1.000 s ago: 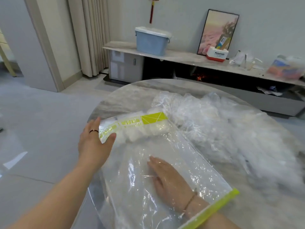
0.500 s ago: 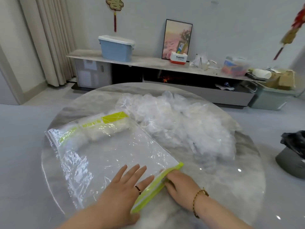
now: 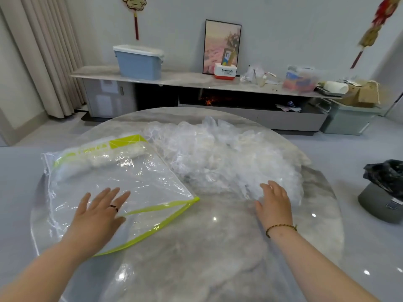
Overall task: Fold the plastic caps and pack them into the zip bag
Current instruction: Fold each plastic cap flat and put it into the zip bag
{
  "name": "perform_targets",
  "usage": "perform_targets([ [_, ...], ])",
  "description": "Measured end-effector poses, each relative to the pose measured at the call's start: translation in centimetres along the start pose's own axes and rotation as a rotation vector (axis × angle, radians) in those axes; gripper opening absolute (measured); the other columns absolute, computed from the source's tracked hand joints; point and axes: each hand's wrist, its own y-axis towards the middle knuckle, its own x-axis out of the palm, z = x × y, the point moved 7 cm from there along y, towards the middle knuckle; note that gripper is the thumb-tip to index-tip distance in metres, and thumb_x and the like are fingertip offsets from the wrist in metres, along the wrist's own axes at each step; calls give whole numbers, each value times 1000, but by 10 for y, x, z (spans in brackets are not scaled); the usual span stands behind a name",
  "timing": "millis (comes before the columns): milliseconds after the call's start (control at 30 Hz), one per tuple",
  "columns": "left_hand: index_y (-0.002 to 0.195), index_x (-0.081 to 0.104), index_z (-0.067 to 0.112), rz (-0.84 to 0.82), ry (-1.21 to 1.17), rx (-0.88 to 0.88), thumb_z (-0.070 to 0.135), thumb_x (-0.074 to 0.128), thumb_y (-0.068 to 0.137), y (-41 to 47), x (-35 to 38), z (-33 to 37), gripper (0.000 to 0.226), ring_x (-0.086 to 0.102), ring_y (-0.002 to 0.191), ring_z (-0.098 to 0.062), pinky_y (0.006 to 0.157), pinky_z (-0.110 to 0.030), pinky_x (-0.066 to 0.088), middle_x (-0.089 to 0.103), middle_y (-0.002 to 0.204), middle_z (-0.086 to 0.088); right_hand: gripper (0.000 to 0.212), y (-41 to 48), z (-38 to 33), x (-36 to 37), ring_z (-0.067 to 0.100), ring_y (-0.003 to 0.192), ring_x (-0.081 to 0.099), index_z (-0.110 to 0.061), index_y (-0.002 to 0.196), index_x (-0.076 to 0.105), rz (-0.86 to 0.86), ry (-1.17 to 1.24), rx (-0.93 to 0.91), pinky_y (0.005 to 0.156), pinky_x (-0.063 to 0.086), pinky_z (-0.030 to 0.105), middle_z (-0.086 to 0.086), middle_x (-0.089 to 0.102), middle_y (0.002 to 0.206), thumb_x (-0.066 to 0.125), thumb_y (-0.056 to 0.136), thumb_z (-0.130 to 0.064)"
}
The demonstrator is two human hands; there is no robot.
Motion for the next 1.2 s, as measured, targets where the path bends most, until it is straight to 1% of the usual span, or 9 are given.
perform_targets([
  [167,146,-7,29,-101,-85,43,63,27,90,-2,16,9,73,-5,144,-12,113,-33,-9,-6,155,8,50,19,14,5,22,142,10,-12,144,21,-132,-180,72,114,3,28,6,13,154,36,99,-25],
  [300,134,43,17,4,-118,183,60,28,71,-1,15,26,78,49,123,-22,110,-27,-1,57,128,-7,20,35,15,-4,18,103,45,-13,104,53,-164,-322,16,96,30,22,2,55,102,36,96,-11],
  [433,105,68,19,-19,-16,262,34,36,73,2,28,36,48,59,104,-26,110,-31,7,71,100,-6,36,38,17,-15,15,78,40,-13,62,34,-72,-250,55,58,28,23,-3,36,64,35,97,-8],
  [567,120,60,18,-116,-86,140,43,32,80,4,40,15,55,49,123,-23,101,-33,13,57,128,-5,28,23,3,-20,29,113,54,2,113,62,124,62,-72,97,37,27,17,60,119,41,97,-8],
  [667,131,50,18,-35,-141,187,74,0,78,2,30,19,92,43,130,-23,106,-30,6,45,136,1,38,-6,-22,-33,32,89,68,3,93,71,396,115,-264,85,49,32,18,70,98,39,96,-17],
  [833,127,44,16,77,-221,361,62,14,92,-14,-8,69,65,41,115,-17,109,-27,8,56,127,-5,68,-69,-70,-10,15,74,70,-14,79,75,245,123,-621,81,42,23,-2,73,83,15,102,-35],
  [1033,112,59,25,233,-167,725,53,63,51,-49,-6,136,68,55,109,-14,101,-30,25,66,113,1,54,-126,-83,25,2,88,62,-33,98,64,-57,180,-811,80,43,16,-15,70,96,10,100,-40],
  [1133,76,74,31,183,-188,777,47,51,65,-49,8,144,30,69,78,-5,80,-19,37,71,84,14,45,-132,-78,27,-5,96,52,-35,110,45,-145,137,-780,85,41,12,-19,66,103,6,96,-52],
  [1200,61,71,31,199,-257,754,35,35,87,-45,15,142,45,66,65,-1,66,-15,41,68,74,19,45,-126,-71,22,-4,98,50,-35,110,45,-138,144,-696,85,41,13,-20,65,102,10,94,-58],
])
